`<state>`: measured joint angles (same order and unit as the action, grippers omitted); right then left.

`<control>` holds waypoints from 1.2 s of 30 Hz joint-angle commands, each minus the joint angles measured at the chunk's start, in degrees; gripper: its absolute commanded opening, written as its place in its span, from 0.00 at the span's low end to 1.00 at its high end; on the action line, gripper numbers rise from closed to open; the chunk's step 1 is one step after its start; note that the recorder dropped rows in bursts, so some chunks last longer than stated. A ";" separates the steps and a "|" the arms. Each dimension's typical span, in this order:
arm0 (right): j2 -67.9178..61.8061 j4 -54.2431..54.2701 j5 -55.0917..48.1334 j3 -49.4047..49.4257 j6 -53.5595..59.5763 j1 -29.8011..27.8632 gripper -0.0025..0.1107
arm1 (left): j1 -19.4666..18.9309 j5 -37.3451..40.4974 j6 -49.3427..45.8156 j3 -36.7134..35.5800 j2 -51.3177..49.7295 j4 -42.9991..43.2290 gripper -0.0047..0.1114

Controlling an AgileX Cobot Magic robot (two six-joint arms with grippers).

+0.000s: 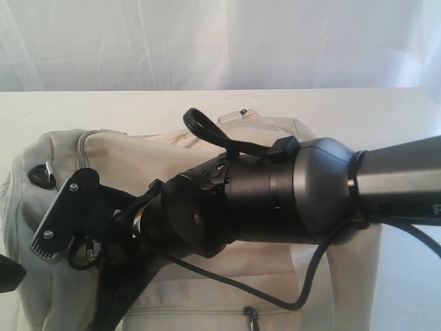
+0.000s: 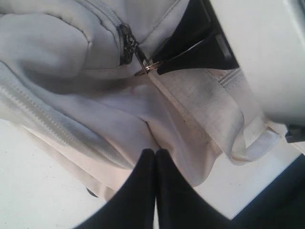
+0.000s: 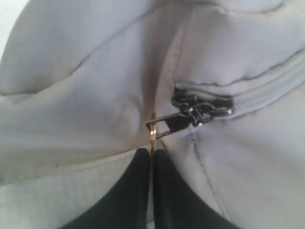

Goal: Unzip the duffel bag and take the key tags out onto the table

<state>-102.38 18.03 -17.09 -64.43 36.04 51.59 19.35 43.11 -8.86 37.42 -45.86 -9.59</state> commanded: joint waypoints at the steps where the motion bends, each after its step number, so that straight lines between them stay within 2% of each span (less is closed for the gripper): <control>1: 0.00 0.32 0.80 -0.19 -0.49 -0.30 0.11 | -0.02 0.74 -0.16 -0.07 0.49 -0.62 0.04; 4: 0.00 0.40 0.91 -0.19 -0.49 -0.30 0.24 | -0.02 0.74 -0.16 -0.07 0.49 -0.62 0.04; 6: 0.00 0.78 1.66 -0.19 -0.49 -0.30 0.29 | -0.02 0.74 -0.16 -0.07 0.49 -0.62 0.04; 24: -1.65 3.36 3.40 -0.19 -0.49 -0.18 0.30 | -0.02 0.74 -0.16 -0.07 0.49 -0.62 0.04; 31: -2.47 5.71 3.91 -0.19 -0.49 -0.08 0.40 | -0.02 0.58 -0.16 -0.07 0.49 -0.62 0.04; 36: -2.47 5.71 5.95 -0.19 -0.49 -0.08 0.36 | -0.02 0.58 -0.16 -0.07 0.49 -0.62 0.04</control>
<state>-104.87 23.42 -12.81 -64.43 36.02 51.59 19.35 43.11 -8.94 37.42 -45.86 -9.59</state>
